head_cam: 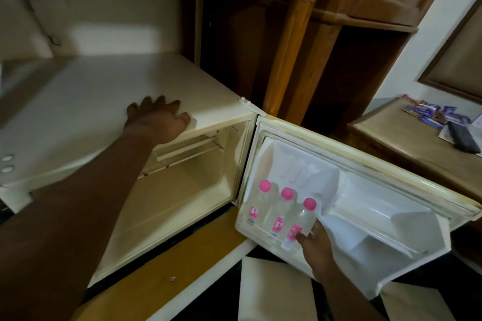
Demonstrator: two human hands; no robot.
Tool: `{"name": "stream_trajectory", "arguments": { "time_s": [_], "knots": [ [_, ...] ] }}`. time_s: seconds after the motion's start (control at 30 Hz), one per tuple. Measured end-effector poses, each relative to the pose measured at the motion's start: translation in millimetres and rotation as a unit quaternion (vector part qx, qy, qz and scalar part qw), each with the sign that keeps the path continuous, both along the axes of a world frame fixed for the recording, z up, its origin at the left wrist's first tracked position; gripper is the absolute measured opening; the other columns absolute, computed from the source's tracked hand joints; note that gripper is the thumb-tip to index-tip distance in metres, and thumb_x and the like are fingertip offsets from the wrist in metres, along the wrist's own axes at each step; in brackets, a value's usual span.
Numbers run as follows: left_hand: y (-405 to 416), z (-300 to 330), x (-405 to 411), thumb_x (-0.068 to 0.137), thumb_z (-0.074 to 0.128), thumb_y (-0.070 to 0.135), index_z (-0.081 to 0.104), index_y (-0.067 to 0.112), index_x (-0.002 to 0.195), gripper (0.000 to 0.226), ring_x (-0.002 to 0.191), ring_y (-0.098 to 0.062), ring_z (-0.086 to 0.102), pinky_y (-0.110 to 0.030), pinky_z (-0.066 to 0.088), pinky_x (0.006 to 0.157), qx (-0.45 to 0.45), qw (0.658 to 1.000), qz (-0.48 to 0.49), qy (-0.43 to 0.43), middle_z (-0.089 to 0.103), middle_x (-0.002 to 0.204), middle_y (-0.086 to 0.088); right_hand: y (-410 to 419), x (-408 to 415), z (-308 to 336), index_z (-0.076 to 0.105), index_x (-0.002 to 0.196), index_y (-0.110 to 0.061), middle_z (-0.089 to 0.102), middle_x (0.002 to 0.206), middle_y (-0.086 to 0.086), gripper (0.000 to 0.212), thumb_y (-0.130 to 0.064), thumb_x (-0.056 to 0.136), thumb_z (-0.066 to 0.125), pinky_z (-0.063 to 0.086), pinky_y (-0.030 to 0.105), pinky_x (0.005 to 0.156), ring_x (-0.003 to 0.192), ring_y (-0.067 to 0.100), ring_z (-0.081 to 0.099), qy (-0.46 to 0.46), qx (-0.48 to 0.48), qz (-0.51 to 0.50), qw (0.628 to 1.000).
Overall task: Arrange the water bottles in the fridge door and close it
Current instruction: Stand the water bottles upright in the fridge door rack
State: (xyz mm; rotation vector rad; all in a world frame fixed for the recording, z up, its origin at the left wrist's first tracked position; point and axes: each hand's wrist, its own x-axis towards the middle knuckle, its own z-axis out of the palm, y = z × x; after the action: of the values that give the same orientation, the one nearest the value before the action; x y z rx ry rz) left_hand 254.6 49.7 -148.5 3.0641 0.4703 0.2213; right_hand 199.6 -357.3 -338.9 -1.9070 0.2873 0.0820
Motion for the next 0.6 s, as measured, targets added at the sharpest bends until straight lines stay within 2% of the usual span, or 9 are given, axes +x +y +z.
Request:
{"name": "stream_trajectory", "arguments": {
  "time_s": [0.07, 0.17, 0.27, 0.33, 0.4, 0.47, 0.53, 0.6],
  "knots": [
    [0, 1, 0, 0.086, 0.016, 0.065, 0.026, 0.034, 0.15, 0.072, 0.145, -0.031, 0.019, -0.055, 0.017, 0.112, 0.0, 1.0, 0.001, 0.003, 0.025, 0.159, -0.005, 0, 0, 0, 0.055, 0.128, -0.021, 0.068, 0.121, 0.005, 0.048, -0.005, 0.085, 0.071, 0.049, 0.05, 0.102, 0.112, 0.024, 0.063, 0.011, -0.004, 0.014, 1.0],
    [-2, 1, 1, 0.087, 0.017, 0.065, 0.025, 0.034, 0.151, 0.071, 0.145, -0.031, 0.018, -0.055, 0.016, 0.113, -0.001, 1.0, 0.004, 0.004, 0.024, 0.16, -0.004, -3, 1, 6, 0.046, 0.134, -0.027, 0.065, 0.125, 0.001, 0.056, -0.012, 0.086, 0.071, 0.047, 0.051, 0.103, 0.116, 0.023, 0.06, 0.027, -0.023, 0.042, 0.998],
    [-3, 2, -1, 0.087, 0.016, 0.065, 0.026, 0.033, 0.15, 0.072, 0.145, -0.031, 0.018, -0.055, 0.017, 0.113, -0.002, 1.0, 0.002, 0.001, 0.025, 0.16, -0.005, -3, -1, 14, 0.032, 0.143, -0.016, 0.059, 0.134, 0.008, 0.069, -0.022, 0.087, 0.072, 0.043, 0.05, 0.107, 0.122, 0.03, 0.055, 0.064, -0.08, 0.054, 0.993],
    [-5, 3, -2, 0.086, 0.016, 0.065, 0.026, 0.033, 0.15, 0.073, 0.144, -0.031, 0.019, -0.055, 0.018, 0.112, -0.003, 1.0, 0.003, 0.004, 0.026, 0.159, -0.005, -2, -7, 21, 0.04, 0.135, -0.007, 0.062, 0.126, 0.015, 0.063, -0.03, 0.086, 0.073, 0.046, 0.043, 0.102, 0.116, 0.033, 0.058, 0.09, -0.155, 0.059, 0.982],
    [-7, 4, -2, 0.084, 0.014, 0.065, 0.027, 0.032, 0.15, 0.074, 0.143, -0.031, 0.021, -0.055, 0.021, 0.11, -0.001, 1.0, 0.002, 0.003, 0.027, 0.158, -0.005, -1, -18, 32, 0.056, 0.12, -0.001, 0.067, 0.115, 0.018, 0.052, -0.034, 0.084, 0.073, 0.05, 0.036, 0.093, 0.108, 0.033, 0.062, 0.101, -0.222, 0.064, 0.968],
    [-7, 4, -2, 0.083, 0.013, 0.065, 0.029, 0.032, 0.148, 0.075, 0.141, -0.032, 0.025, -0.055, 0.024, 0.108, 0.005, 1.0, -0.003, 0.0, 0.031, 0.156, -0.007, 0, -30, 47, 0.068, 0.104, -0.002, 0.072, 0.103, 0.018, 0.039, -0.034, 0.083, 0.073, 0.054, 0.033, 0.083, 0.098, 0.031, 0.067, 0.097, -0.235, 0.063, 0.965],
    [-6, 3, -3, 0.084, 0.013, 0.066, 0.03, 0.031, 0.148, 0.074, 0.139, -0.033, 0.028, -0.054, 0.027, 0.106, 0.012, 1.0, -0.007, -0.001, 0.033, 0.154, -0.008, 2, -40, 64, 0.068, 0.099, -0.004, 0.072, 0.102, 0.014, 0.033, -0.033, 0.084, 0.072, 0.05, 0.029, 0.074, 0.095, 0.028, 0.067, 0.081, -0.244, 0.061, 0.964],
    [-4, 3, -3, 0.087, 0.014, 0.067, 0.028, 0.032, 0.148, 0.073, 0.138, -0.034, 0.029, -0.054, 0.028, 0.106, 0.02, 1.0, -0.008, 0.0, 0.033, 0.154, -0.008, 7, -45, 84, 0.065, 0.103, -0.006, 0.071, 0.105, 0.012, 0.034, -0.036, 0.086, 0.068, 0.052, 0.029, 0.078, 0.097, 0.026, 0.067, 0.046, -0.276, 0.07, 0.957]
  ]
}}
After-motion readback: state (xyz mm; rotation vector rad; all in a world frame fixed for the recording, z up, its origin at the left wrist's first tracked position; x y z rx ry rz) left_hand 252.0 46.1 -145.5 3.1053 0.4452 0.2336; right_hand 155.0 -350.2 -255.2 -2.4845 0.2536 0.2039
